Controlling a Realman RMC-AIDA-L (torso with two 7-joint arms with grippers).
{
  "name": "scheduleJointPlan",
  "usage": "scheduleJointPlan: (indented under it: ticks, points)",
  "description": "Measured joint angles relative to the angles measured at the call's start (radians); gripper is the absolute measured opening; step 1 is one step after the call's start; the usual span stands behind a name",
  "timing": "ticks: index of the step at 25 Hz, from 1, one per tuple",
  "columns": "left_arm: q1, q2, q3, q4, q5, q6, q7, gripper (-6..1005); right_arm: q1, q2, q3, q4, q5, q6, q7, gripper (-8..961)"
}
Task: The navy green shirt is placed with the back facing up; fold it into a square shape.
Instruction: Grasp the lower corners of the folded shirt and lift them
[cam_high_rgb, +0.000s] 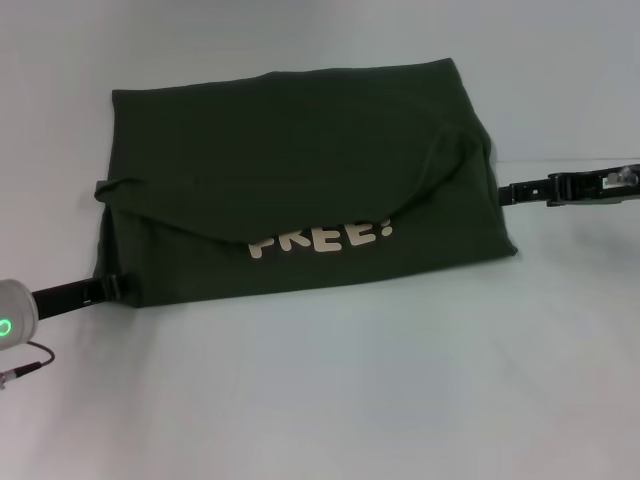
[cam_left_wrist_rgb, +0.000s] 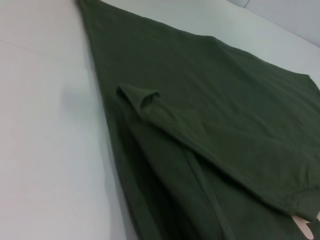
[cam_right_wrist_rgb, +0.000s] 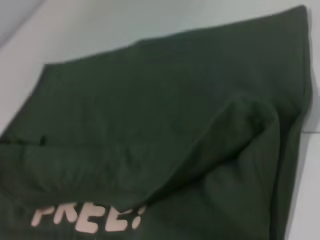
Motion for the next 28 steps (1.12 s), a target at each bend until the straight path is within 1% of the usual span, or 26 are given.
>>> scheduleJointPlan:
  ticks: [2,8,13,15,18,22,28]
  points:
    - [-0.001,0.0,-0.001,0.0,0.0,0.005,0.0,42,0.016,0.003,-0.001,0.0,-0.041,0.009,0.023,936]
    - [-0.001,0.0,0.0,0.0,0.0,0.008,0.0,42,0.038,0.029,-0.021,0.056,-0.092,0.098,0.026,936]
    - [-0.001,0.0,0.0,0.0,0.0,0.008,0.0,42,0.039,0.064,-0.061,0.086,-0.094,0.202,0.022,907]
    - [-0.001,0.0,0.0,0.0,0.0,0.008,0.001,42,0.039,0.083,-0.081,0.095,-0.095,0.247,0.02,906]
    - [-0.001,0.0,0.0,0.0,0.001,0.008,0.002,42,0.04,0.106,-0.1,0.108,-0.095,0.3,0.01,905]
    - [-0.001,0.0,0.0,0.0,0.002,0.008,0.002,42,0.043,0.126,-0.106,0.129,-0.096,0.356,-0.008,906]
    - [-0.001,0.0,0.0,0.0,0.004,0.008,0.003,42,0.051,0.147,-0.111,0.166,-0.096,0.429,-0.032,907]
